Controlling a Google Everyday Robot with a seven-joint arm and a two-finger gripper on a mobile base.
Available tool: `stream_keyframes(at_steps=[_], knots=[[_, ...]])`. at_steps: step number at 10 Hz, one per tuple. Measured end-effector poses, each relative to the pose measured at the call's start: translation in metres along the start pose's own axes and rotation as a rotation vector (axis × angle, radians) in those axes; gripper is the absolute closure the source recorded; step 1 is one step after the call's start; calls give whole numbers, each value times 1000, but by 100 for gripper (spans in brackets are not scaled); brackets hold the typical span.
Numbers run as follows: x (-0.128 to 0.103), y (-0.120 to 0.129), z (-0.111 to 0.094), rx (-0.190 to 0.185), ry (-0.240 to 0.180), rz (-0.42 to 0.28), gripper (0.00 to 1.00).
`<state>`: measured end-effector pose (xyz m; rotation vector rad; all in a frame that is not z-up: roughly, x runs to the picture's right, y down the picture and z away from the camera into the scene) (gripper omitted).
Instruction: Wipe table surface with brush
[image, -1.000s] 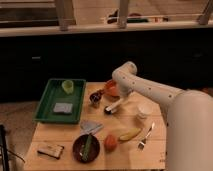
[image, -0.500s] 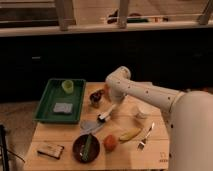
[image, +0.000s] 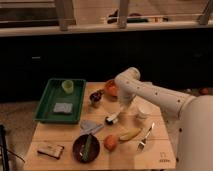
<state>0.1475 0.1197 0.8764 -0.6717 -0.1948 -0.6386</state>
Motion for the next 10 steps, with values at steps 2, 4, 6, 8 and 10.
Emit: stream_keyframes(at_steps=[2, 4, 6, 8, 10], knots=[[20, -1, 0, -10, 20, 47, 100], [38, -15, -1, -7, 47, 78, 100], [51, -36, -2, 11, 59, 104, 100], [52, -46, -2, 22, 54, 105, 100], [32, -61, 0, 28, 36, 60, 100]])
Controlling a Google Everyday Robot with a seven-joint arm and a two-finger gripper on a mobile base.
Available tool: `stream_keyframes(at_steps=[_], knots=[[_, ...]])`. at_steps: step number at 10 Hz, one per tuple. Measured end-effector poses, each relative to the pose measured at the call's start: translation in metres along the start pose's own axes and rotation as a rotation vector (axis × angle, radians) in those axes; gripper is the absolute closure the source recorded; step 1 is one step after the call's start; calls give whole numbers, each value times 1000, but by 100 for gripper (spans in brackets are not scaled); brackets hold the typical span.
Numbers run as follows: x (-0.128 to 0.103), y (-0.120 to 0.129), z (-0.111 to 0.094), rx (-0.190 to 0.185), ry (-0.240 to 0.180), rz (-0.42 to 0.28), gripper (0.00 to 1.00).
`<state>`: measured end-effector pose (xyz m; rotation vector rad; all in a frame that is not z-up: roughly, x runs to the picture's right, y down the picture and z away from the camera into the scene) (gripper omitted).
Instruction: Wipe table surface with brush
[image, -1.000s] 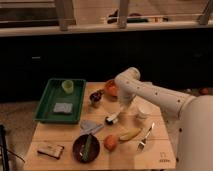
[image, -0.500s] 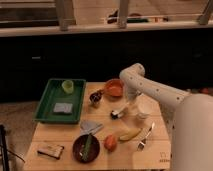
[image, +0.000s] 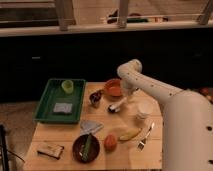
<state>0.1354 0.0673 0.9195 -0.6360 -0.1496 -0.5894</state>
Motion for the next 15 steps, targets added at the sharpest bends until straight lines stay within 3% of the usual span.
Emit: stream_keyframes(at_steps=[2, 4, 7, 9, 12, 15], knots=[[-35, -15, 2, 11, -29, -70, 100], [-62, -7, 3, 4, -55, -132, 100], [-72, 16, 4, -11, -77, -150, 100], [-54, 42, 7, -37, -78, -120, 100], [-9, 79, 13, -68, -61, -12, 100], [18, 73, 13, -51, -14, 87, 100]])
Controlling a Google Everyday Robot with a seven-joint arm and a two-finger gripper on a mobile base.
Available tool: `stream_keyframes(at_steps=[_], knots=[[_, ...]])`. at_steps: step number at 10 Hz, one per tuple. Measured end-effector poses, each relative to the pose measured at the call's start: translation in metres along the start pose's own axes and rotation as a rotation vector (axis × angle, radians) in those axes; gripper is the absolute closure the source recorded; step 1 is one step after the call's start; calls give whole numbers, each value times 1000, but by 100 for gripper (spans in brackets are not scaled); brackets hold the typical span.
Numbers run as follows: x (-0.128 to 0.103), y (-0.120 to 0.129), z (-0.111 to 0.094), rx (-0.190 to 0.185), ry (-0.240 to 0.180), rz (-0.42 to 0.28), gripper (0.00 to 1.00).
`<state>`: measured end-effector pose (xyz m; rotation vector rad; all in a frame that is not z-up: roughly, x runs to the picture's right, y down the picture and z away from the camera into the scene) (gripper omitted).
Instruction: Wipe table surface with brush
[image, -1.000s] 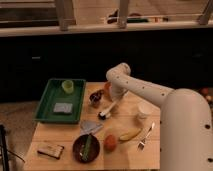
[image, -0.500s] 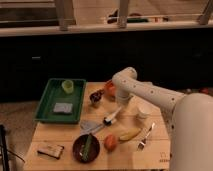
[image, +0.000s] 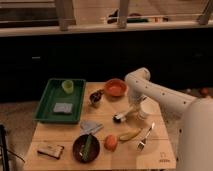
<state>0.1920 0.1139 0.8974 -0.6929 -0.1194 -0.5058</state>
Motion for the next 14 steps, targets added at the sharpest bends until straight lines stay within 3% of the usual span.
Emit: stream_keyframes(at_steps=[5, 9, 11, 14], knots=[[5, -44, -4, 47, 19, 25, 100], [-46, -70, -2, 54, -10, -83, 100], [-64, -67, -2, 53, -19, -146, 100], [-78, -39, 0, 25, -41, -195, 100]])
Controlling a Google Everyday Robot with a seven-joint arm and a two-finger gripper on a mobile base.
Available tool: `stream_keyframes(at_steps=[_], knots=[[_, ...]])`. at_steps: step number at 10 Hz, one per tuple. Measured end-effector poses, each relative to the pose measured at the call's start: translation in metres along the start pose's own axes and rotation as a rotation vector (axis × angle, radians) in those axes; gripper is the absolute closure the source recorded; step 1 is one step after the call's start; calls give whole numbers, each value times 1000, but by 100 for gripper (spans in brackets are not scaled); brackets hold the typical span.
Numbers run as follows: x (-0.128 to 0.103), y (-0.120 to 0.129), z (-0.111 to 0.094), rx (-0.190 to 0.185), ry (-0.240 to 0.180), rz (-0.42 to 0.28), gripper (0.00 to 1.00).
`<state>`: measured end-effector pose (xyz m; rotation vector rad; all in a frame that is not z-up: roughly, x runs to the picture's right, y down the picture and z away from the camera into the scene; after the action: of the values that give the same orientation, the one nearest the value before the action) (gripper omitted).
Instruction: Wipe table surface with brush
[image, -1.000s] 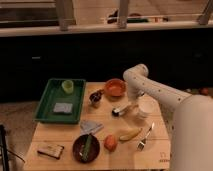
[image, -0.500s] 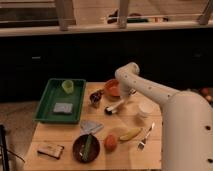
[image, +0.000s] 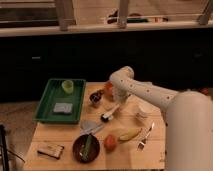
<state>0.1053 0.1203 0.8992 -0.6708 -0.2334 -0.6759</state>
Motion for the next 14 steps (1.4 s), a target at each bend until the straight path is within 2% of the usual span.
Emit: stream_keyframes(at_steps=[2, 4, 6, 10, 13, 14], knots=[[1, 15, 6, -37, -17, 1, 100], [21, 35, 10, -59, -15, 45, 100], [44, 44, 8, -65, 5, 100, 100], [82, 27, -9, -32, 58, 168, 100], [89, 11, -15, -4, 74, 179, 100], [82, 1, -14, 6, 68, 169, 100]])
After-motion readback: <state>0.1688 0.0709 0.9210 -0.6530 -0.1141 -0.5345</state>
